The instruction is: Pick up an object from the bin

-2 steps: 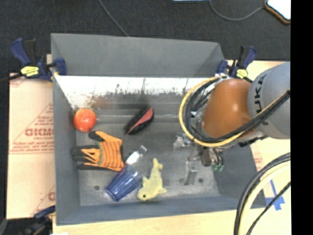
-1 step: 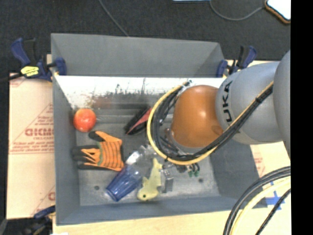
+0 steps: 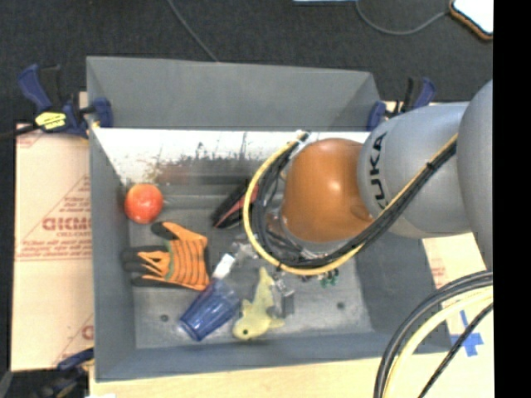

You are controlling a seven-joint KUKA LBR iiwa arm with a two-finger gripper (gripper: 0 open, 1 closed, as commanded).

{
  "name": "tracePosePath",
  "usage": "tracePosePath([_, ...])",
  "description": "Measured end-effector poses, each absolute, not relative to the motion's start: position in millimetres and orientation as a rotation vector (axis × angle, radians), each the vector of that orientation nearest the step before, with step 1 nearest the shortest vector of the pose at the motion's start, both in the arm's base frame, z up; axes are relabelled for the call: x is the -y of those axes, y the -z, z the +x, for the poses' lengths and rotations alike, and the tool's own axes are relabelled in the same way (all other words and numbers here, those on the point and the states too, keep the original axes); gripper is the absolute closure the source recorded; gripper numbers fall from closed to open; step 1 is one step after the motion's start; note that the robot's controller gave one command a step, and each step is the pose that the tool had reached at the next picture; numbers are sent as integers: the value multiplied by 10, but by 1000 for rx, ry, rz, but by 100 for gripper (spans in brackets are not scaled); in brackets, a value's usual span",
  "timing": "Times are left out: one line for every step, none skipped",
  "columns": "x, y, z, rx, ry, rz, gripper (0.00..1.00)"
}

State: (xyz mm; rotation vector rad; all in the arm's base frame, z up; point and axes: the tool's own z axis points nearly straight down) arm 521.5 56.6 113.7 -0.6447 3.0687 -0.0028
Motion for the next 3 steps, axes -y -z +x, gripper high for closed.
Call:
tracePosePath([-551,-1075,5111,-3019,4,-833,0])
tracePosePath([-493,-702,4996,-2923,3,-1134,0])
tracePosePath([-461,-705,4883,-2792,11,-1408,100])
